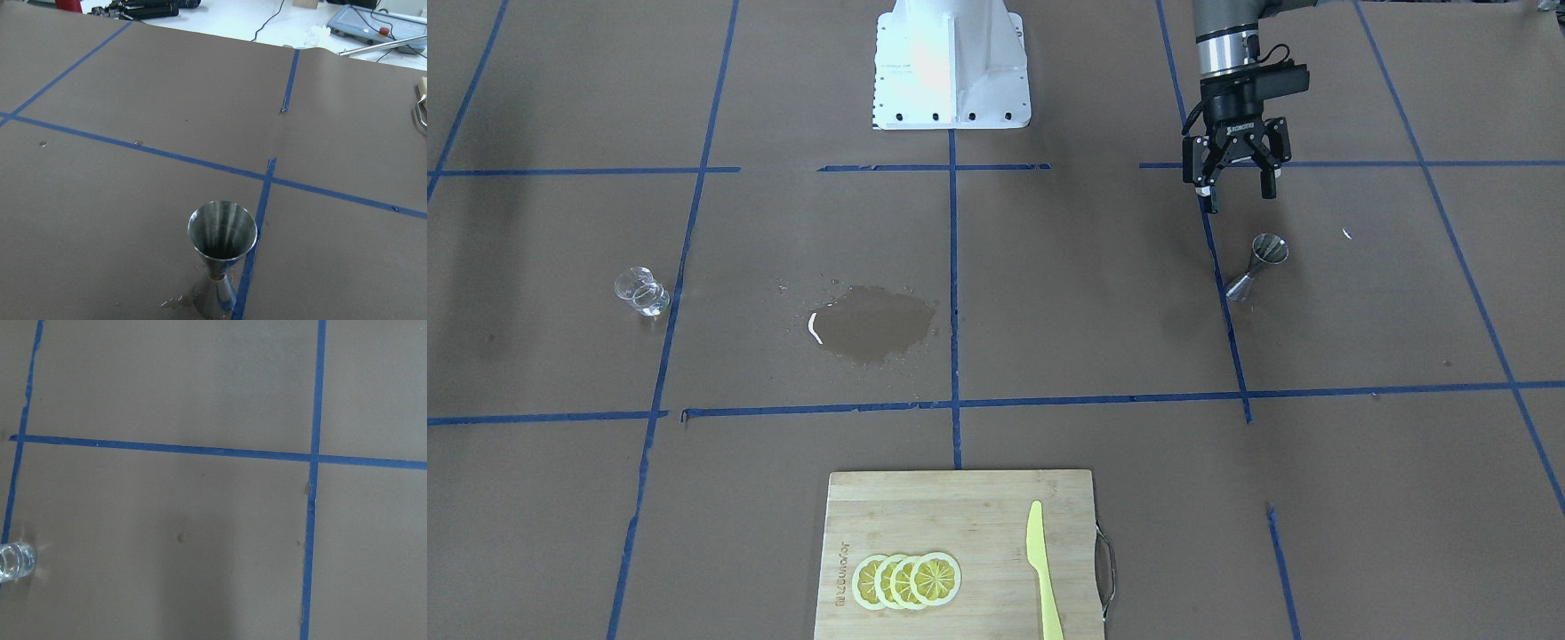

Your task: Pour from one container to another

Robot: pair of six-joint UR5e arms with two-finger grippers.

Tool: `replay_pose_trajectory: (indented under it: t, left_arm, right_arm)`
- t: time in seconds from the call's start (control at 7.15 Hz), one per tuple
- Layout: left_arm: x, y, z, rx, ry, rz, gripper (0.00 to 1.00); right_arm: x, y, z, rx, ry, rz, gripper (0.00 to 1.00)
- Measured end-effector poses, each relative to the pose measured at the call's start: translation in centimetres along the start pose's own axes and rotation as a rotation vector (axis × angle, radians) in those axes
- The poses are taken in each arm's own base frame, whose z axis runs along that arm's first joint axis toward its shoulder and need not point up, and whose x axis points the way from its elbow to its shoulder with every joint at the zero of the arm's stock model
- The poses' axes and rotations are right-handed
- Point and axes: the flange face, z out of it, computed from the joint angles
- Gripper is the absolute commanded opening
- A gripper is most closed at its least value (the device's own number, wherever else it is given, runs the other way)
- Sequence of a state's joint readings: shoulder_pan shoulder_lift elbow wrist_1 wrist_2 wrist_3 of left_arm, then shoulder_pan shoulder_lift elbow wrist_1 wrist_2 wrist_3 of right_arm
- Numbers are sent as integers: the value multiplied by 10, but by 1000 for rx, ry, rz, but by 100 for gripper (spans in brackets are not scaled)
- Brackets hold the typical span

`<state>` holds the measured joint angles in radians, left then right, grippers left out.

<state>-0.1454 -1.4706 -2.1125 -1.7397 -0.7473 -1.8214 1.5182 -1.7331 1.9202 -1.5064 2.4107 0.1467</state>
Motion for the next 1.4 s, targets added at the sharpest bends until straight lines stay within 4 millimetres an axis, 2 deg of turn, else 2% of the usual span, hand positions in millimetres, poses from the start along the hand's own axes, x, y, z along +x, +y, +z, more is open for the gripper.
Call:
replay_pose_trajectory:
  t: [0.28,0.56,0.98,1.4]
  left_arm:
    - [1,20,25,93,-12,26,93]
    - [-5,30,40,146,-24,52,92]
    - [0,53,60,164,-41,79,85]
    - [-4,52,73,185,-62,87,83]
  right_arm:
    - [-4,0,0,0,-2,-1,100]
    - [-8,-1,0,-2,-4,-6,100]
    - [-9,-1,0,-1,-6,-9,100]
    - [-9,-2,0,-2,-6,-8,100]
